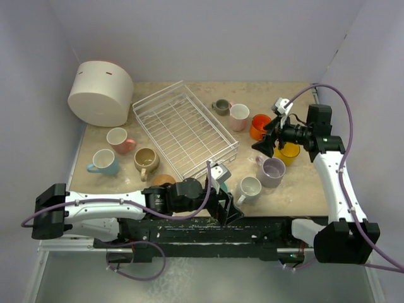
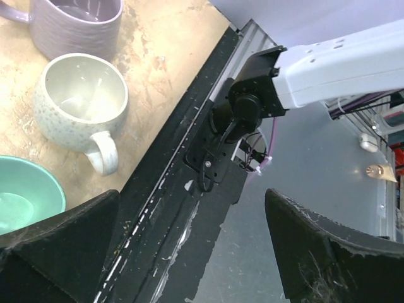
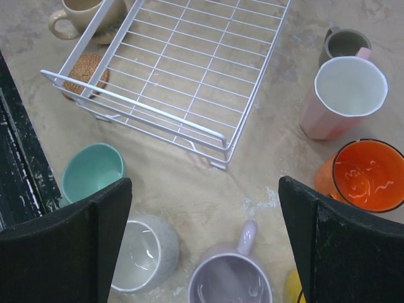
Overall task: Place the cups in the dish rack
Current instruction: Pick up the cup at the center of the board.
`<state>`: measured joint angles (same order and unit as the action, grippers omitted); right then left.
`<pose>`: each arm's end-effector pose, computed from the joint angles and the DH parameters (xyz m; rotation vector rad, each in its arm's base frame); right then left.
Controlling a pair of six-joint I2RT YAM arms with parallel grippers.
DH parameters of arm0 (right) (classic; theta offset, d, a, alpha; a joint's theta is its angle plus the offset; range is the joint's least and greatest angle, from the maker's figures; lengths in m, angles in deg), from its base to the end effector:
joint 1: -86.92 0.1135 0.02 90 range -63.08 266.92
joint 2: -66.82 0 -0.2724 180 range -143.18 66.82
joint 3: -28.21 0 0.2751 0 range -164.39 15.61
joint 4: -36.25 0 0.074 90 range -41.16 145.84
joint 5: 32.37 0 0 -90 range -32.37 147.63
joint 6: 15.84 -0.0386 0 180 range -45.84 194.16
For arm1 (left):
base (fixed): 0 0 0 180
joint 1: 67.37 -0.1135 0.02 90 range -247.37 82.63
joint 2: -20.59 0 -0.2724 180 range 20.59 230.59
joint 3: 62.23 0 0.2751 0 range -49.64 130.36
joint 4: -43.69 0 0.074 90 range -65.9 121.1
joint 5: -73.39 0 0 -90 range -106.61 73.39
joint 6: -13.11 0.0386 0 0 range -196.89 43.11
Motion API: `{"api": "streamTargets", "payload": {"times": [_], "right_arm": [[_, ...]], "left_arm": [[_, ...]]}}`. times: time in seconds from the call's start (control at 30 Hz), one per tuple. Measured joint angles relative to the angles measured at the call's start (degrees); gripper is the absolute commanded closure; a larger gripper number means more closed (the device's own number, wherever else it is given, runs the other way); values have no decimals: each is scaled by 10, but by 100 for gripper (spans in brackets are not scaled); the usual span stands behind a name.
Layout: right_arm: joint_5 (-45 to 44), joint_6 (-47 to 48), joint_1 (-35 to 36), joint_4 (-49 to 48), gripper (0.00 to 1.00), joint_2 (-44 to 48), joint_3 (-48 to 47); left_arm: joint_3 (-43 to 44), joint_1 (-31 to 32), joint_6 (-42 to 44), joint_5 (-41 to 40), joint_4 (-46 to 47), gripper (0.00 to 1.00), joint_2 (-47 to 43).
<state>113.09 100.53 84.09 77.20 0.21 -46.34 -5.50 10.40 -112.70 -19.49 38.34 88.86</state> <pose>0.2660 0.0187 0.3493 -0.9047 1.7235 0.6961 0.0647 -0.2892 0.2788 0.7110 1.9627 -1.2660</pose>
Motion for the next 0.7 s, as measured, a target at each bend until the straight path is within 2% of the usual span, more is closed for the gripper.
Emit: {"api": "streamTargets", "payload": {"times": [0.2, 0.47, 0.6, 0.7], "right_arm": [[-30, -5, 0, -17, 0, 26, 14], [-57, -19, 0, -38, 0, 39, 24], [-71, -24, 0, -50, 0, 39, 25], [-80, -28, 0, -57, 0, 39, 25]], "left_arm": [[11, 0, 0, -33, -6, 1, 41], [105, 0, -19, -111, -137, 2, 74], [153, 0, -26, -144, -205, 9, 102], [186, 0, -31, -163, -261, 17, 138]]}}
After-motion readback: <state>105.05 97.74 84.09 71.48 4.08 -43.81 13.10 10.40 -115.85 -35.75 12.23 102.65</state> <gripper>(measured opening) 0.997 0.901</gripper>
